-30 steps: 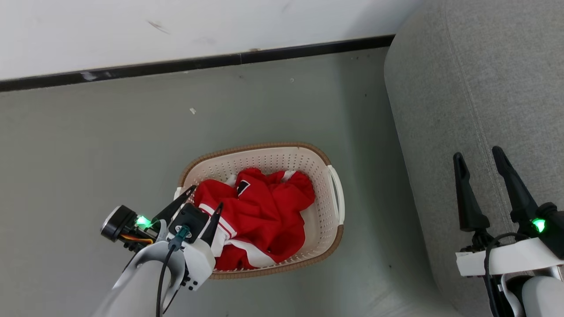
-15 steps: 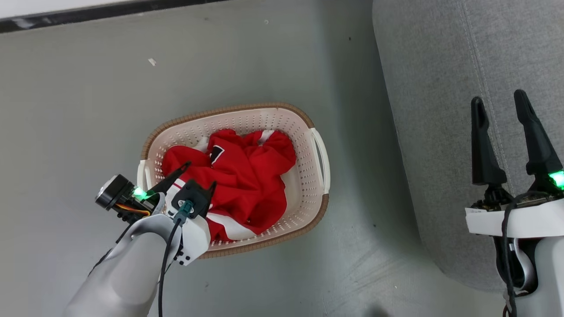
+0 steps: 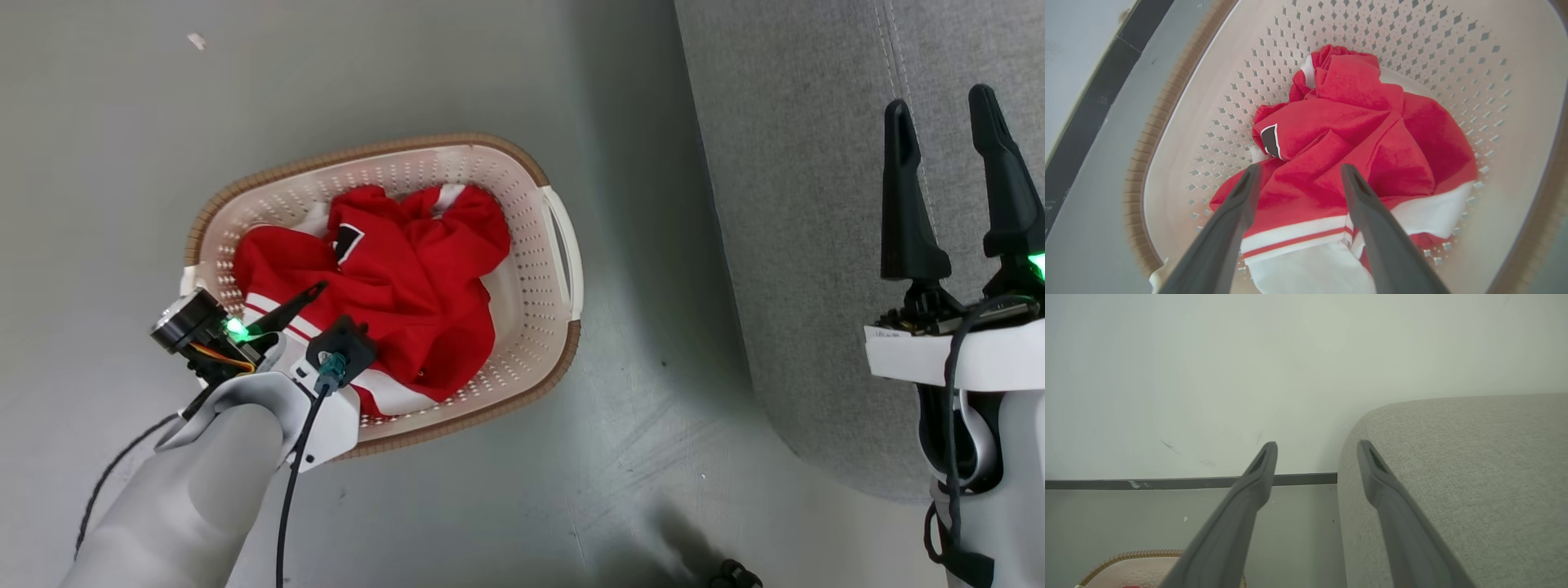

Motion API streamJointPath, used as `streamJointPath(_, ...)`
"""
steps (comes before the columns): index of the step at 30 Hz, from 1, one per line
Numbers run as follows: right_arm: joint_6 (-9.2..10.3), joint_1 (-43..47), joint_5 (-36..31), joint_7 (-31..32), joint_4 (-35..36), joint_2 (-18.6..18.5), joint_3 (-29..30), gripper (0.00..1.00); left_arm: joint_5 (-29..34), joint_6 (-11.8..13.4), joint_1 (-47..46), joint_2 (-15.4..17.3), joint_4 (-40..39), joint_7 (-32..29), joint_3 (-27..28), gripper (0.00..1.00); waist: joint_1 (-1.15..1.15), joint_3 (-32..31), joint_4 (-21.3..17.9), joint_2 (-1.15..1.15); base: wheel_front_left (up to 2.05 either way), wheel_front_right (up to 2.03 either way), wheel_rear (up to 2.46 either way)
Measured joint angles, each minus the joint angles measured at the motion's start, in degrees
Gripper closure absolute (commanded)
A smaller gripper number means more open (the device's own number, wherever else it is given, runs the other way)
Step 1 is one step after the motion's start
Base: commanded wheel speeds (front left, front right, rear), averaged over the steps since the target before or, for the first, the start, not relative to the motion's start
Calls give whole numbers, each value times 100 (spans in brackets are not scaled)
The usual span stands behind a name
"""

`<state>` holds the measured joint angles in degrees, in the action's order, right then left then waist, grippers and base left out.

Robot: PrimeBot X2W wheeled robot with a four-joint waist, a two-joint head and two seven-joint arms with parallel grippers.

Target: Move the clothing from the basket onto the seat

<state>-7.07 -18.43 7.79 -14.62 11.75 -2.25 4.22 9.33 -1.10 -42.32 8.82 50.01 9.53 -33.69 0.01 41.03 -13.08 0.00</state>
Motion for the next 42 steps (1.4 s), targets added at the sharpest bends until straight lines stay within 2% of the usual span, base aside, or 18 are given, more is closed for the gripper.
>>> streamJointPath(15,0,-374,188,0,-88,-1,-202,0,361,-3,-565,96,561,-287,-200,0,0,556,-357,0,0,0,0)
streamJointPath(24,0,-563,292,0,-140,-1,-326,0,544,101,-884,129,780,-364,-279,0,0,794,-533,0,0,0,0)
streamJointPath(35,0,-722,389,0,-253,-1,-439,0,633,249,-1021,154,1187,-757,-332,0,0,950,-669,0,0,0,0)
streamJointPath(36,0,-765,392,-1,-270,-1,-443,0,636,257,-1021,147,1222,-781,-343,4,0,956,-679,0,0,0,0)
streamJointPath(37,0,-798,392,-1,-272,-1,-437,0,645,271,-1021,140,1246,-803,-356,14,0,957,-684,0,0,0,0)
streamJointPath(38,0,-806,392,-1,-280,-1,-433,0,646,298,-1022,103,1284,-825,-371,49,0,954,-689,0,0,0,0)
streamJointPath(40,0,-806,392,-1,-300,-1,-426,0,646,298,-1024,58,1318,-829,-388,70,0,950,-692,0,0,0,0)
streamJointPath(42,0,-806,392,-1,-307,-1,-417,0,646,298,-1033,26,1346,-828,-397,100,0,943,-692,0,0,0,0)
